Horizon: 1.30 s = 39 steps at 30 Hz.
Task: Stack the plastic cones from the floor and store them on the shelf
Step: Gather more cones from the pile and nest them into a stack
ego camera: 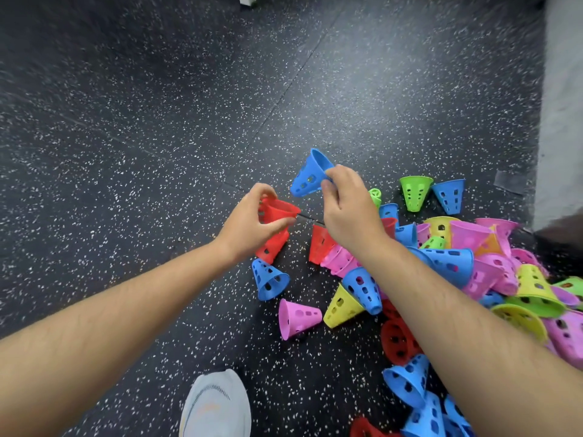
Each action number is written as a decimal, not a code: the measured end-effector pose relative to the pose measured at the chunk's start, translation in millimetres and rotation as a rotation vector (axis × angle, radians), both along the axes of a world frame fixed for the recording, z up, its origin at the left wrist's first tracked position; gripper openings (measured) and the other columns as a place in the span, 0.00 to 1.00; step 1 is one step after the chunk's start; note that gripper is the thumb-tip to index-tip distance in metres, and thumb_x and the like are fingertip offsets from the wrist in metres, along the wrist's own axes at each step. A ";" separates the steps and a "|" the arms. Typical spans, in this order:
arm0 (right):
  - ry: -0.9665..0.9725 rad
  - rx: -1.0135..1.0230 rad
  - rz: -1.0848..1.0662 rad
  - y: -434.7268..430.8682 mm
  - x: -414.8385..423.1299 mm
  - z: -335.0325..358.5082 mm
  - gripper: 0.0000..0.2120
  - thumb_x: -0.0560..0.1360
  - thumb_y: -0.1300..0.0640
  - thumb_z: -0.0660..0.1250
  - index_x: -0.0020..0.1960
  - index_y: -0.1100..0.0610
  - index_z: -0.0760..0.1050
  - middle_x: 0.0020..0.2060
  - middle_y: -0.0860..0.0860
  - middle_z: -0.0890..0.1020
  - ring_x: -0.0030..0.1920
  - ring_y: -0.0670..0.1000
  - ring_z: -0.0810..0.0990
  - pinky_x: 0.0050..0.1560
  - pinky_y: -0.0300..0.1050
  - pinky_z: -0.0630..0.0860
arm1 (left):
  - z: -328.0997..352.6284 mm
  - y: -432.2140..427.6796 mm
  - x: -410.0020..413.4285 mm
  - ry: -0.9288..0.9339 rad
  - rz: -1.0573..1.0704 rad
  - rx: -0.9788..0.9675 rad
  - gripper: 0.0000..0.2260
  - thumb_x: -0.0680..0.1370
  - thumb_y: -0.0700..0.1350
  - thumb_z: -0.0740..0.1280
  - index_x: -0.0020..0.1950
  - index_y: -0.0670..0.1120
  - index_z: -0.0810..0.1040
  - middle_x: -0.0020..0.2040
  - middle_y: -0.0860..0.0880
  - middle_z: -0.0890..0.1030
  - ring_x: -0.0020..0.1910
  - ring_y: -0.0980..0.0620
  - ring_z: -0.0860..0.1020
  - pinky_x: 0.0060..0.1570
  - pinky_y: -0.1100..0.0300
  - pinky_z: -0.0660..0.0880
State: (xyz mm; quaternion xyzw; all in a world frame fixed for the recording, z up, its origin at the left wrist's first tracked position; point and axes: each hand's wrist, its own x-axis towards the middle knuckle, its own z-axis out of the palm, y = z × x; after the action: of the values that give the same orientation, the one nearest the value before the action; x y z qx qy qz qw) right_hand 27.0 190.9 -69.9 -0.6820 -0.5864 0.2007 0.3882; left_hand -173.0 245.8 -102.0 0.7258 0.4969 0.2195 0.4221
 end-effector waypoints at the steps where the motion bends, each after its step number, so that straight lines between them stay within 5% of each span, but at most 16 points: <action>1: -0.021 -0.013 0.050 -2.4 -3.3 1.3 0.07 0.83 0.58 0.57 0.55 0.58 0.74 0.57 0.57 0.76 0.63 0.54 0.71 0.64 0.46 0.66 | 2.6 -4.1 -1.7 -0.047 -0.002 -0.011 0.25 0.69 0.56 0.79 0.58 0.58 0.70 0.57 0.54 0.80 0.57 0.51 0.81 0.62 0.47 0.78; 5: -0.057 -0.114 0.226 -14.6 -22.8 5.4 0.10 0.83 0.57 0.58 0.61 0.57 0.75 0.66 0.55 0.73 0.70 0.52 0.68 0.69 0.46 0.65 | 8.4 -19.5 -8.8 -0.146 0.014 -0.021 0.33 0.71 0.48 0.81 0.70 0.54 0.67 0.63 0.51 0.79 0.61 0.53 0.80 0.67 0.49 0.76; 11: 0.002 -0.226 0.296 -34.5 -49.9 13.7 0.15 0.80 0.54 0.63 0.66 0.53 0.72 0.61 0.45 0.74 0.63 0.44 0.71 0.60 0.36 0.64 | 8.8 -41.8 -23.2 -0.240 0.077 -0.051 0.39 0.70 0.46 0.78 0.75 0.57 0.62 0.61 0.50 0.78 0.60 0.53 0.81 0.63 0.57 0.77; 15: 0.065 -0.301 0.286 -41.8 -62.3 7.0 0.23 0.77 0.51 0.63 0.70 0.49 0.67 0.65 0.46 0.76 0.63 0.46 0.74 0.64 0.45 0.71 | 4.7 -52.0 -40.2 -0.188 0.092 -0.043 0.36 0.72 0.39 0.79 0.75 0.50 0.65 0.63 0.57 0.75 0.63 0.59 0.78 0.65 0.62 0.74; 18: 0.101 -0.361 0.300 -42.7 -70.8 -2.9 0.24 0.77 0.54 0.61 0.73 0.50 0.65 0.68 0.48 0.75 0.66 0.47 0.74 0.68 0.49 0.71 | -2.5 -58.6 -54.5 -0.114 0.103 -0.029 0.35 0.70 0.46 0.79 0.74 0.47 0.69 0.67 0.52 0.75 0.66 0.56 0.77 0.67 0.60 0.75; 21: 0.077 -0.390 0.219 -36.9 -76.5 -18.0 0.21 0.81 0.55 0.58 0.74 0.53 0.66 0.70 0.49 0.73 0.68 0.48 0.73 0.70 0.49 0.69 | -10.3 -63.9 -68.0 -0.077 0.145 -0.031 0.33 0.72 0.40 0.79 0.74 0.45 0.70 0.68 0.50 0.75 0.65 0.56 0.76 0.65 0.65 0.74; 25: -0.044 -0.475 0.055 -21.2 -82.6 -44.8 0.17 0.81 0.54 0.60 0.68 0.56 0.70 0.59 0.54 0.78 0.55 0.53 0.78 0.55 0.49 0.75 | -18.9 -69.8 -84.6 -0.020 0.168 -0.029 0.32 0.72 0.38 0.78 0.74 0.43 0.69 0.67 0.50 0.73 0.63 0.58 0.75 0.59 0.77 0.68; 29: -0.110 -0.601 -0.060 -5.7 -94.8 -70.9 0.16 0.78 0.44 0.66 0.50 0.58 0.74 0.43 0.53 0.79 0.42 0.55 0.78 0.36 0.46 0.67 | -28.2 -74.6 -97.1 -0.008 0.172 -0.059 0.32 0.72 0.39 0.79 0.73 0.46 0.70 0.66 0.53 0.73 0.64 0.58 0.75 0.62 0.75 0.69; 34: -0.179 -0.575 -0.078 1.3 -112.7 -73.4 0.16 0.79 0.45 0.63 0.57 0.57 0.74 0.53 0.55 0.80 0.52 0.58 0.79 0.51 0.53 0.77 | -34.5 -78.5 -104.9 0.015 0.165 -0.080 0.32 0.72 0.39 0.79 0.73 0.47 0.70 0.65 0.54 0.73 0.63 0.59 0.74 0.62 0.74 0.69; 39: -0.359 -0.484 0.107 -3.4 -112.8 -72.9 0.11 0.79 0.59 0.61 0.61 0.57 0.72 0.57 0.57 0.73 0.51 0.62 0.78 0.48 0.52 0.74 | -39.3 -78.5 -109.7 0.018 0.161 -0.106 0.33 0.72 0.40 0.79 0.73 0.48 0.70 0.67 0.53 0.73 0.66 0.56 0.74 0.68 0.62 0.71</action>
State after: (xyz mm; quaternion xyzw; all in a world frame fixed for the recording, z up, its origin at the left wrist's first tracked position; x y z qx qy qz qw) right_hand -85.8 187.5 -142.8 -0.7475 -0.6158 0.2311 0.0932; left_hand -282.7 167.2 -141.2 0.6620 0.5684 0.2198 0.4363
